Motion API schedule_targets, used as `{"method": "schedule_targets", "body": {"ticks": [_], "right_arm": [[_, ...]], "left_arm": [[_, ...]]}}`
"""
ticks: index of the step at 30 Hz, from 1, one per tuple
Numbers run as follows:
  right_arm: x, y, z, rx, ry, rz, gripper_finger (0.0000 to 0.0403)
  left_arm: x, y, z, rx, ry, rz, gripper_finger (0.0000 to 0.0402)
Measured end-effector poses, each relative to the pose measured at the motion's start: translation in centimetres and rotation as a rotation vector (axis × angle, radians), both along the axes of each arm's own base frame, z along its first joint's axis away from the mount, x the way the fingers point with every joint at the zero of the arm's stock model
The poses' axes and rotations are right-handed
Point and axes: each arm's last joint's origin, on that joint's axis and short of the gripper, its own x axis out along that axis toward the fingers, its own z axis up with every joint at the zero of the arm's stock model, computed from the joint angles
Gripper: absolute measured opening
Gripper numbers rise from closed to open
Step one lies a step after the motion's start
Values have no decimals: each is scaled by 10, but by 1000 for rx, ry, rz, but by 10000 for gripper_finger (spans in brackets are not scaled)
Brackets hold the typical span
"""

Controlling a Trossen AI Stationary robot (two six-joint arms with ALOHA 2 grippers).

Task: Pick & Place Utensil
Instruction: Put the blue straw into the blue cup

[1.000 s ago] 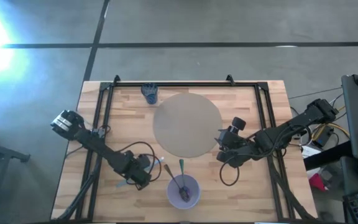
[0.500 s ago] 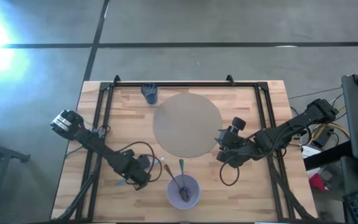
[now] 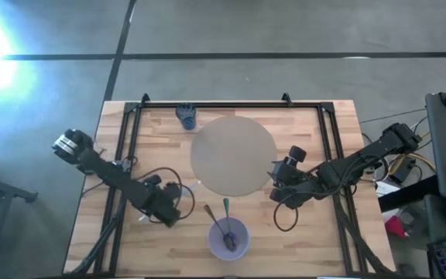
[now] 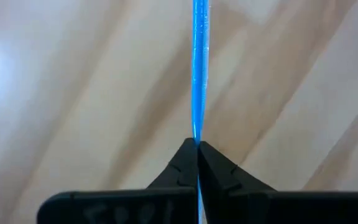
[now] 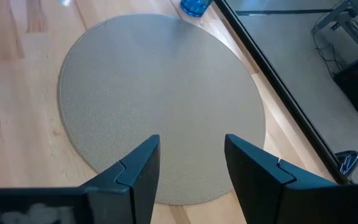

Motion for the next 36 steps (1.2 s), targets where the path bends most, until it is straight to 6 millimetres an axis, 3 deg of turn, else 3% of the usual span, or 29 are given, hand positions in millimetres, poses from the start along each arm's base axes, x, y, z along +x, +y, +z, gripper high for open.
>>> {"method": "schedule_targets", "body": {"ticks": [14,28,36], "right_arm": [[0,0,0,16,-14,-16,178],[-3,-1,-11,36,-11,-54,178],[-8,-4,-26,43,4,-87,178]], "left_arm": [[-25,45,65,330,-394,101,0],[-32,78,104,748,-640,227,0],[-28,94,118,837,-699,359,0]]}}
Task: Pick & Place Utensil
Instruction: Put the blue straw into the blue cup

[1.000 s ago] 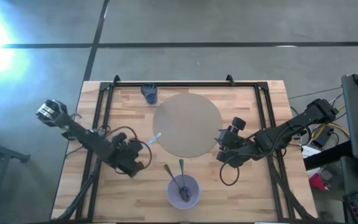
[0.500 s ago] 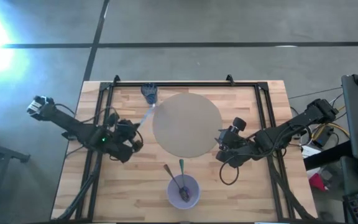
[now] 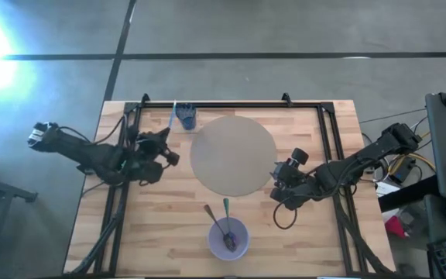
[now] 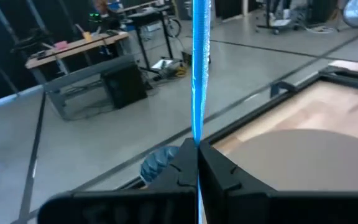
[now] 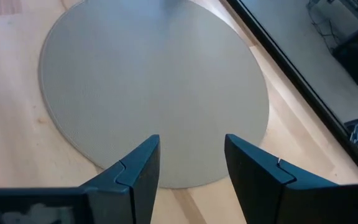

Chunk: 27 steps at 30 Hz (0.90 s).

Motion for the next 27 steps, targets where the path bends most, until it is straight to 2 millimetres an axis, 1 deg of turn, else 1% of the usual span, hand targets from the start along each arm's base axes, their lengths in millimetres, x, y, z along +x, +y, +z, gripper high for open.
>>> {"method": "schedule_targets", "body": {"ticks": [5,8,10,13,15,20,27], "right_arm": [[0,0,-5,18,-3,4,178],[1,1,-7,24,-12,5,178],[0,1,-8,25,-8,6,178],[0,1,-9,30,-10,7,178],[1,1,-9,33,-16,8,178],[1,1,-9,51,-9,15,178],[1,2,-9,53,-10,15,178]], "left_arm": [[11,9,6,12,-24,37,0],[20,15,7,0,-50,23,0],[28,19,9,-37,-71,-54,0],[41,26,14,-73,-99,-222,0],[45,32,18,-52,-118,-240,0],[47,55,26,-25,-163,-241,0],[46,94,24,-30,-163,-219,0]]}}
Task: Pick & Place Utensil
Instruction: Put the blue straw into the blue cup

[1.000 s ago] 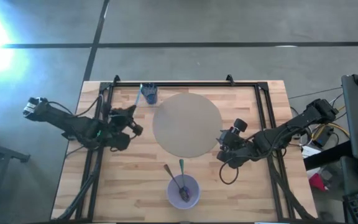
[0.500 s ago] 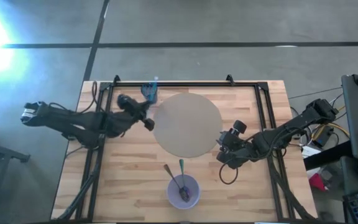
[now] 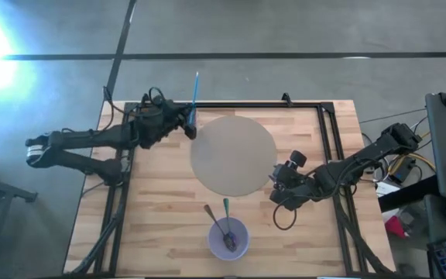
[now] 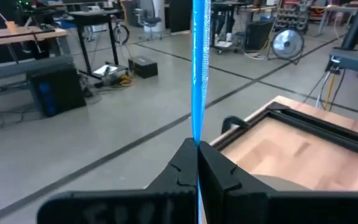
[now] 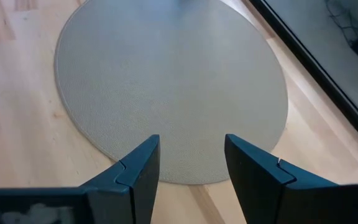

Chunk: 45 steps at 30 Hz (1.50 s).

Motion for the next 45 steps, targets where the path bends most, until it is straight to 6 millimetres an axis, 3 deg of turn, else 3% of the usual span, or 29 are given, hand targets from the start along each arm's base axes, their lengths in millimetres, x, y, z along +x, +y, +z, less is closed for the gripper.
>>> {"method": "schedule_targets", "body": {"ticks": [8,17,27,45], "right_arm": [[0,0,0,2,-5,0,178],[1,1,1,8,-16,0,178],[2,1,1,10,-23,0,178],[2,1,1,13,-29,0,178]], "left_arm": [[-2,31,-9,118,-60,-7,0],[-20,62,-50,204,-148,39,0],[-22,79,-88,195,-91,76,0],[-8,97,-118,108,-3,105,0]]}}
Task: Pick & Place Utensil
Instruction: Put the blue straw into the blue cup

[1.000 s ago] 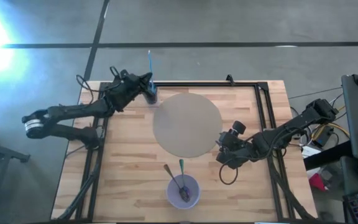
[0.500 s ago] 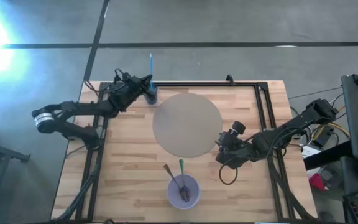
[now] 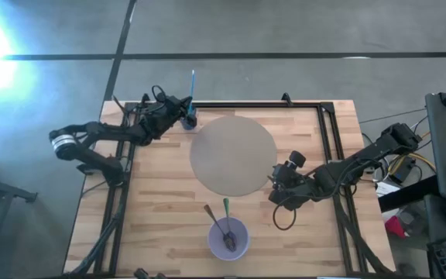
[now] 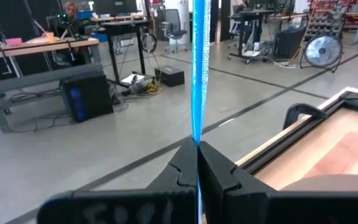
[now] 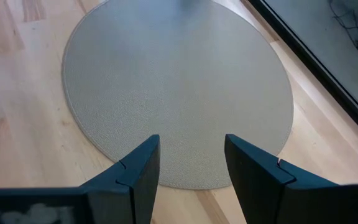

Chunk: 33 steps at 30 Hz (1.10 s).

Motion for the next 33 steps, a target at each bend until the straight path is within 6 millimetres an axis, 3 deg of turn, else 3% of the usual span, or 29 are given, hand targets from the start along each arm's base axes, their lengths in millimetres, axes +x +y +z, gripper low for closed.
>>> {"method": "schedule_targets", "body": {"ticks": [33], "right_arm": [[1,1,1,6,-14,2,178]], "left_arm": [[-2,1,-20,-101,134,9,0]]}}
